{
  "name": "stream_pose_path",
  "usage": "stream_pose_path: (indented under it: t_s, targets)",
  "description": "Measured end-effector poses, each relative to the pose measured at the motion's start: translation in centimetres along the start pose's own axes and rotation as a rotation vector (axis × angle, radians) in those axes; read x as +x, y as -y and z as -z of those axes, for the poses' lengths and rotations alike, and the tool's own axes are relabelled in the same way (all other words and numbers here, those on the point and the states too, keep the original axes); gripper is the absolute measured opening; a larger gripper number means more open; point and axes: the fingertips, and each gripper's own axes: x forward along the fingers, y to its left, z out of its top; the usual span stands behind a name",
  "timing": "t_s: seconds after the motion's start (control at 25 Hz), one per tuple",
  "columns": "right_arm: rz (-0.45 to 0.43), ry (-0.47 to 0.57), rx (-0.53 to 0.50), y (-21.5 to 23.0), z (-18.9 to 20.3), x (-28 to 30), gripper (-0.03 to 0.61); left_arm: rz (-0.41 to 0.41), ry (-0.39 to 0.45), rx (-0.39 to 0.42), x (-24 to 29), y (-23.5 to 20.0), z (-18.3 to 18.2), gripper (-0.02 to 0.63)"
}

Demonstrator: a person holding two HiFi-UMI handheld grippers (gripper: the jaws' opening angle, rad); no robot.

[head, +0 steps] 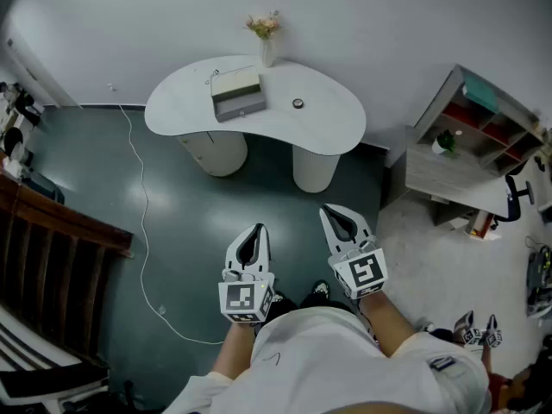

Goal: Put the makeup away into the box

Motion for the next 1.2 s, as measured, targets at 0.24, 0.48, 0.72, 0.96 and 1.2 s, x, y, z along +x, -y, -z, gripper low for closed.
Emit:
stream_pose_path:
  t_s: [0.24, 0.48, 0.72, 0.96, 1.2]
  targets:
    - [0.001, 0.061, -0.003, -0.1, -0.1, 0.0, -0.002, 0.026, -0.021, 0.030, 0.1, 0.6, -0.2, 0.021]
    - [0.006, 0.021, 0.010, 0.5, 0.7, -0.8, -0.002, 0.061, -0.039, 0.024, 1.2, 2.6, 0.5, 0.021]
    - [0.011, -0.007, 0.039, 1.6, 2.0, -1.5, -0.002, 0.085, -0.057, 0.036, 2.0, 4.5, 1.0, 0.021]
    - [-0.050, -0.042, 0.047, 2.8, 3.3, -1.6, 0.084, 0.067, -0.075, 0.042, 3.0, 6.4, 1.8, 0.021]
    - [-0.083, -0.012, 0.016, 5.8, 5.0, -1.6, 0.097, 0.018, -0.090, 0.031, 4.8, 7.8, 2.8, 0.021]
